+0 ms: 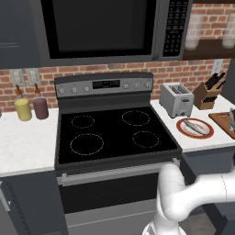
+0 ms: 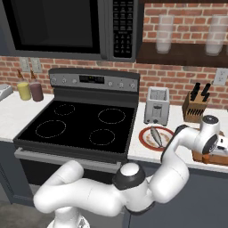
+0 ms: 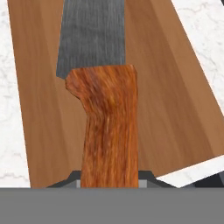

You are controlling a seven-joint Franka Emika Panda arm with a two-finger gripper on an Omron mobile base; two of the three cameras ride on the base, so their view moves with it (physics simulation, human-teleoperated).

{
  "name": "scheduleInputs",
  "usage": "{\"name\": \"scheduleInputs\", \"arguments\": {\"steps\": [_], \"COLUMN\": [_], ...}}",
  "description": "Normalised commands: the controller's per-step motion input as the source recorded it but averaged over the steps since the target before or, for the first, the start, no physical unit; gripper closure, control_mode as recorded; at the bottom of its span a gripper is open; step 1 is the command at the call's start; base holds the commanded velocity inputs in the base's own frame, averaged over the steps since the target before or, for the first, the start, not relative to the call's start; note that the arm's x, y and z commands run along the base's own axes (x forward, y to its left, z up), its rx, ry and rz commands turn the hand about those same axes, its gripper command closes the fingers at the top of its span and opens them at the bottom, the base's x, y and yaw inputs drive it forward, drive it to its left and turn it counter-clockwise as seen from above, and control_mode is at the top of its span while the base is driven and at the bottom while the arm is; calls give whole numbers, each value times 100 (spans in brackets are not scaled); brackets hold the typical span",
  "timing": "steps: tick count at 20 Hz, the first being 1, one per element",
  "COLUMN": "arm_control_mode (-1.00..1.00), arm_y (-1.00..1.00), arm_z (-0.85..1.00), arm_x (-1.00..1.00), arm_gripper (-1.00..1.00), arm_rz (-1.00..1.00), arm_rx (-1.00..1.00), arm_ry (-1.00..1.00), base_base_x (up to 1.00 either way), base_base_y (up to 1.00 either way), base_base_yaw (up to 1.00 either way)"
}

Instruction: Pick up the knife from the drawer and place it on the cutting board. Then place the meat from the plate to the cutting board.

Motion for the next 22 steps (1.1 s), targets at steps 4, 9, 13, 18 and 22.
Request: {"name": "scheduleInputs", "arguments": {"steps": [4, 9, 13, 18, 22], "arm_control_mode": [-100, -100, -100, -100, -100], "arm_y": [-3, -12, -16, -25, -18], "arm_z": [-10, -3, -1, -11, -8], "arm_x": [24, 22, 16, 16, 7], "arm_gripper": [100, 100, 100, 100, 100], "arm_rz": [-4, -4, -2, -2, -2], "arm_rx": [0, 0, 0, 0, 1], "arm_ry": [3, 0, 0, 0, 0], "base_base_x": [0, 0, 0, 0, 0], "base_base_y": [0, 0, 0, 0, 0], "base_base_yaw": [0, 0, 0, 0, 0]}}
